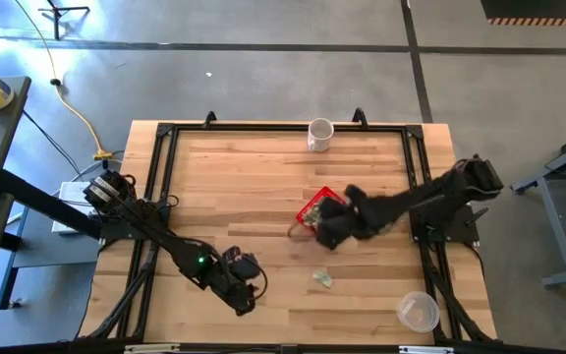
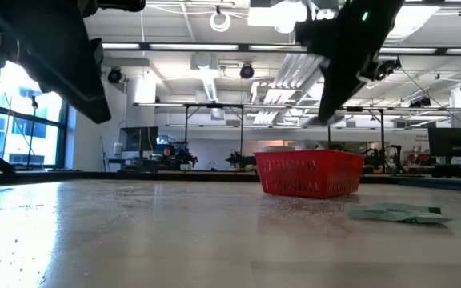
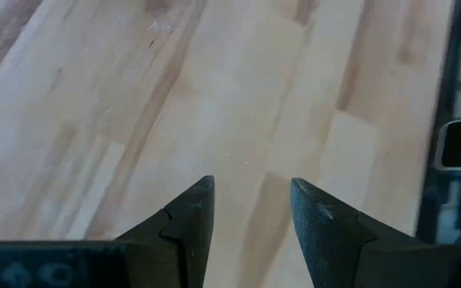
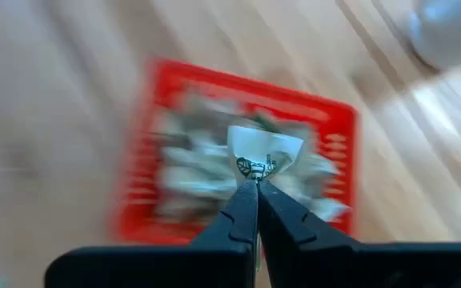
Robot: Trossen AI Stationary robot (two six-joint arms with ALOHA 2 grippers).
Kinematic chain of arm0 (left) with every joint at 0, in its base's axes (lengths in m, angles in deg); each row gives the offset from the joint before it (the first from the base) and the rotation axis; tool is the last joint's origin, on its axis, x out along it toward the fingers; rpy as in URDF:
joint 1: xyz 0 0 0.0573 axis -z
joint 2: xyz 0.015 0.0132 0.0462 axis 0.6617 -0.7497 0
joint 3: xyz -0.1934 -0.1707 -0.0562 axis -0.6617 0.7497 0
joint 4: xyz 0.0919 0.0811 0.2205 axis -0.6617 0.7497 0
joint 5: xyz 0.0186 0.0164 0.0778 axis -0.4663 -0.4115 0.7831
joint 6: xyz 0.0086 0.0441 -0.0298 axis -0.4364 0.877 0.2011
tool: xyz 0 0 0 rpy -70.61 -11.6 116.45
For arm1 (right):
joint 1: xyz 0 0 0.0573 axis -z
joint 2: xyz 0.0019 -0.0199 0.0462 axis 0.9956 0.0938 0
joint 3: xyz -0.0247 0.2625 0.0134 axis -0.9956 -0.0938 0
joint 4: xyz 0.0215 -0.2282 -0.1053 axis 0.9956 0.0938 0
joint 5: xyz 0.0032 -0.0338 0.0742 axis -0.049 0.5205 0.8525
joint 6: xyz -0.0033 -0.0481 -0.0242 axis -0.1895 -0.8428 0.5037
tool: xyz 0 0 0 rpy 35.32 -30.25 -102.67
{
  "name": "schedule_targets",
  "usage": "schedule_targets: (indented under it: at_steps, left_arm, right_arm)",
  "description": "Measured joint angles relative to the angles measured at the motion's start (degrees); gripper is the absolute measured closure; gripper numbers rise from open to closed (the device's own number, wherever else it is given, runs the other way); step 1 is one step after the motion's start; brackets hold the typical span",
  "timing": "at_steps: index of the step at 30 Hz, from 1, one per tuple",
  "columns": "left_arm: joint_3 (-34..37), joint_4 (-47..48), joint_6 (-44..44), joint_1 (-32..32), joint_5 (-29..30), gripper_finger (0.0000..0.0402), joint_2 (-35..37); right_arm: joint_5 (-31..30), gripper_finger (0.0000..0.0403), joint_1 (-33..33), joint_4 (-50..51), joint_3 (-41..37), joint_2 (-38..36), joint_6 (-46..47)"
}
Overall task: Pick and place items into bin
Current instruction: Put the white stevia packet into the red bin
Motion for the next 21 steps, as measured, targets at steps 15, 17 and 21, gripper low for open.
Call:
schedule_targets:
  at_steps: [15, 17, 21]
  left_arm:
    - [0.00, -10.69, 11.76, -7.37, -4.89, 0.0204, -0.13]
    - [-0.11, -15.90, 16.84, -9.73, -7.41, 0.0204, -1.20]
    - [-0.09, -28.98, 28.29, -13.39, -13.75, 0.0204, -5.34]
  right_arm:
    - [12.66, 0.0162, 3.67, -5.48, -2.15, -3.08, -7.72]
    - [10.42, 0.0132, -0.03, -4.81, -2.14, -5.41, -7.47]
    - [2.60, 0.0103, -9.27, 1.61, -2.13, -9.98, 0.28]
